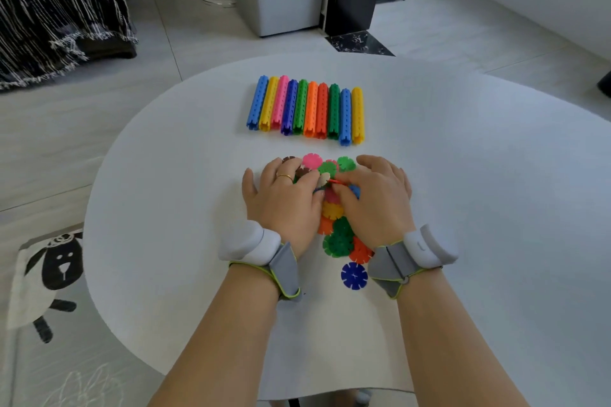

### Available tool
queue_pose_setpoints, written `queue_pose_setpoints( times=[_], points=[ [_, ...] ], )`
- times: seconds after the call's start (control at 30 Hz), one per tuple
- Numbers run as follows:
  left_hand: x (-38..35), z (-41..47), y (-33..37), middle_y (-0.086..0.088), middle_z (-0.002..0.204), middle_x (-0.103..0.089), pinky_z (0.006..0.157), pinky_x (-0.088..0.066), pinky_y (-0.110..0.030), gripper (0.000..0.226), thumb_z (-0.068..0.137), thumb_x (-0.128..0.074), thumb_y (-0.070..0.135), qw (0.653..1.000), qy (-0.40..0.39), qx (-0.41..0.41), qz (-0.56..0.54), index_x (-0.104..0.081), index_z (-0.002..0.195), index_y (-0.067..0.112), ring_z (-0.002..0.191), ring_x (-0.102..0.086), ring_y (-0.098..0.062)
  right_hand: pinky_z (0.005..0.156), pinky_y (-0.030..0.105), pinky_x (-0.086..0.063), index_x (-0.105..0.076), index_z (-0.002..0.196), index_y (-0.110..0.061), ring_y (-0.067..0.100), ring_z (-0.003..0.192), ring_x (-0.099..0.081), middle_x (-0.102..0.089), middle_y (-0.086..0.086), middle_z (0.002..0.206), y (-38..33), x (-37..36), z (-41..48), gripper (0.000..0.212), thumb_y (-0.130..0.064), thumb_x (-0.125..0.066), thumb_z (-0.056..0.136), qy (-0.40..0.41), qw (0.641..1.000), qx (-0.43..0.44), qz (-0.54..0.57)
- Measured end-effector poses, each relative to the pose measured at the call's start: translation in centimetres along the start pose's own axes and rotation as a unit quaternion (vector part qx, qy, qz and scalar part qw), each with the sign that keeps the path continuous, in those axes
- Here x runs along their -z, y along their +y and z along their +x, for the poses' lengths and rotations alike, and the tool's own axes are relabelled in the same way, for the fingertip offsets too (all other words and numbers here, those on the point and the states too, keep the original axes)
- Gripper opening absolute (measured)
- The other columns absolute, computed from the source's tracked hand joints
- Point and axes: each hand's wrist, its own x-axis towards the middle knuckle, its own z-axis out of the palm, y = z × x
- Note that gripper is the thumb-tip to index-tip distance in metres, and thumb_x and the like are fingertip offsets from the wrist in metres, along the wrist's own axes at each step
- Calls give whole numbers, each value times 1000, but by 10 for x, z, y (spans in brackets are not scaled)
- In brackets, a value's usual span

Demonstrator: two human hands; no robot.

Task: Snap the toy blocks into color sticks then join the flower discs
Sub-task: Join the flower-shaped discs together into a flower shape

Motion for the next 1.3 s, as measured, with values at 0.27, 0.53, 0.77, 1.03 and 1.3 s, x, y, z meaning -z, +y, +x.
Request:
queue_pose_setpoints(
  times=[0.27, 0.53, 0.77, 1.03, 1.3],
  points=[
    [6, 7, 0, 5, 117, -61, 90, -30, -32, 23, 91, -53, 29, 989, 118, -24, -88, -70, 106, 28, 113, -46, -22, 95, 26, -33, -69, 114, -21, 20, 111, -50, -60, -2, 115, -3, 4, -1, 27, -28, -48, 97, 41, 996, 38, 74],
    [19, 4, 13, 4, 100, -69, 76, -36, -8, 26, 94, -52, 23, 954, 69, 44, -288, -66, 116, 22, 88, -57, -7, 78, 35, -56, -61, 102, -29, 9, 74, -68, -71, -8, 81, -9, 10, -3, 12, -28, -60, 90, 8, 971, -60, 232],
    [13, 15, 7, 7, 69, -65, 63, -49, -22, 20, 94, -49, 16, 909, 51, 84, -405, -68, 102, 16, 51, -55, 4, 78, 37, -56, -61, 104, -28, 11, 76, -68, -71, -6, 82, -8, 13, -8, 14, -22, -56, 92, 11, 967, -43, 252],
    [15, 14, -1, 6, 51, -58, 52, -39, -20, 18, 94, -51, 13, 862, 7, 127, -491, -67, 88, 19, 40, -47, 0, 78, 34, -56, -57, 86, -42, 7, 72, -68, -70, -6, 78, -12, 16, -15, 24, -18, -58, 91, 6, 968, 1, 250],
    [20, 15, -5, 8, 38, -50, 38, -32, -7, 21, 93, -49, 6, 848, -24, 116, -516, -67, 89, 14, 32, -40, -1, 73, 39, -58, -64, 87, -20, 11, 70, -70, -71, -4, 76, -10, 6, -15, 4, -16, -63, 87, 13, 968, 17, 250]
  ],
)
